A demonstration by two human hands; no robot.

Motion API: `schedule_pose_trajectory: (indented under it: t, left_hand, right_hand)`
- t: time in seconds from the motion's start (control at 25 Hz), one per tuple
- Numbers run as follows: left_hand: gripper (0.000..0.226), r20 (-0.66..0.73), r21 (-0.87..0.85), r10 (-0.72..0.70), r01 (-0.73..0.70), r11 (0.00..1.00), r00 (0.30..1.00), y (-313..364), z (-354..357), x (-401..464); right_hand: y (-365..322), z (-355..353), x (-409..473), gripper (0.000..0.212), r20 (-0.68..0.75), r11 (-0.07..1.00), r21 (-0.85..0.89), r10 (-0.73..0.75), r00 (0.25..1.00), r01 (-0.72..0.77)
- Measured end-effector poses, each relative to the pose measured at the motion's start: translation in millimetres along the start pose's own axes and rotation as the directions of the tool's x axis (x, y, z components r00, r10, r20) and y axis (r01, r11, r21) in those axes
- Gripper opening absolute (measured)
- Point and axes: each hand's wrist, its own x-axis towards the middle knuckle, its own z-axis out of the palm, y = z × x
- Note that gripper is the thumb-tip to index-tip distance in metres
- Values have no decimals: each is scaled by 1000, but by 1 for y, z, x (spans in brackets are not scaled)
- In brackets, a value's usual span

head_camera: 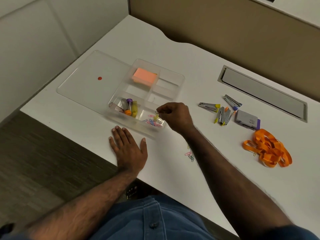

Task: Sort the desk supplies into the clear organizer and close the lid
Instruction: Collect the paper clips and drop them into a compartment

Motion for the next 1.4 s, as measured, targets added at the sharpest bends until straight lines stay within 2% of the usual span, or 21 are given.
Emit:
schedule_pose_trajectory:
  t: [0.2,0.44,0.68,0.76,0.88,1.0,1.2,1.4]
  left_hand:
    - [94,3,-20,-2,2,1000,1000,-1,-1,0]
    - [93,-2,-32,3,-3,999,1000,-1,-2,0]
    - [92,-4,-34,5,-5,999,1000,-1,1,0]
    - [92,1,-21,6,-6,1000,1000,-2,0,0]
    - [92,4,-19,7,-7,1000,1000,-1,-2,-1]
    - [91,9,-16,8,-8,1000,1000,-1,-3,-2]
    - [92,12,-32,17,-16,999,1000,-2,-4,-3]
    - [92,17,-43,17,-16,999,1000,-3,-4,-4]
  right_hand:
    - [-8,12,7,24,49,990,-140,-4,999,11]
    - [2,-20,-18,25,-95,1000,-7,-5,995,4]
    - [100,-59,-96,32,-298,952,-128,230,926,-278]
    - [131,-60,-125,41,-371,908,-218,262,891,-358]
    - [164,-55,-154,70,-425,803,-367,304,853,-469]
    - [170,-35,-166,95,-402,744,-365,417,815,-560]
    - [156,-2,-159,109,-354,788,-322,414,839,-525]
    - [136,20,-152,103,-223,872,-357,268,937,-334]
